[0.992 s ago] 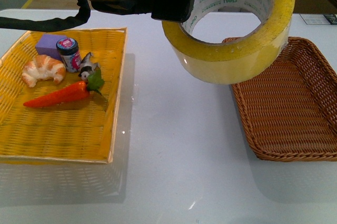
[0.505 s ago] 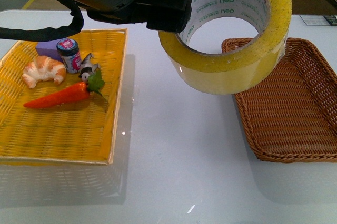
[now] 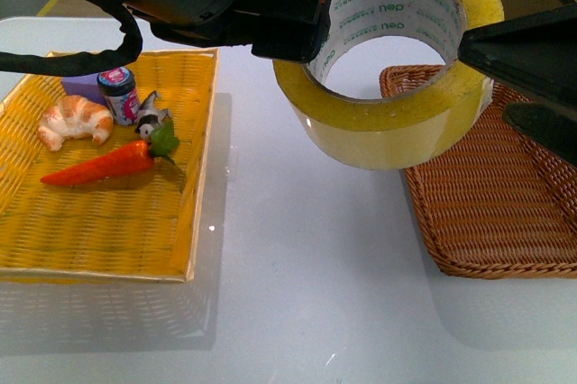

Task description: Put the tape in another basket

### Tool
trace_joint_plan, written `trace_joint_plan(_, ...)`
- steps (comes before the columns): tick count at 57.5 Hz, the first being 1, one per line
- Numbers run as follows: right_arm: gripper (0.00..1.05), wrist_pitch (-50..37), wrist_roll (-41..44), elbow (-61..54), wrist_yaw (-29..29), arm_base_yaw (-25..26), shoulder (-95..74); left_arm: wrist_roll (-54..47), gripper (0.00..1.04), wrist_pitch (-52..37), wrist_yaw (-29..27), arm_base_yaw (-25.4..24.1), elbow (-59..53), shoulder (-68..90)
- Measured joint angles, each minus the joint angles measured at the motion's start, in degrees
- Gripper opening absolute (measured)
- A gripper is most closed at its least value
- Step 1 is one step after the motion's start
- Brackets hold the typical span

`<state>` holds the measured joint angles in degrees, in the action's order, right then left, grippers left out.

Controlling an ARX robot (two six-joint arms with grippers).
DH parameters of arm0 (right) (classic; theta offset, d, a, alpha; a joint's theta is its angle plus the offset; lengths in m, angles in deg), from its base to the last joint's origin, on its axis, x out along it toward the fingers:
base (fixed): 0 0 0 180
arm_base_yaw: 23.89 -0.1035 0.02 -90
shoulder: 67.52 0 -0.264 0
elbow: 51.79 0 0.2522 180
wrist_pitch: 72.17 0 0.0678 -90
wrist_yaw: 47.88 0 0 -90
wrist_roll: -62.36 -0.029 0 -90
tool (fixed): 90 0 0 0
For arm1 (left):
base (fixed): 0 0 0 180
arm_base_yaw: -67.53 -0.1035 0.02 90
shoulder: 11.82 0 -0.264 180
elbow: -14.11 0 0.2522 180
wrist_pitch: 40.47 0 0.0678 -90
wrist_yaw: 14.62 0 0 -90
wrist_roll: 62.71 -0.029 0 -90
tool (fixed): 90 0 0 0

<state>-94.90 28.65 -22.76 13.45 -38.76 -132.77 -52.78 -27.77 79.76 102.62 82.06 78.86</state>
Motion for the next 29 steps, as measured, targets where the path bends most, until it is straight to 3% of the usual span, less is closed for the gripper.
trace_joint_plan(29, 0.96, -10.4, -6.4, 3.06, -0.92, -0.44, -11.89, 0.09, 0.15, 0.02, 0.57, 0.0, 0.0, -0.02)
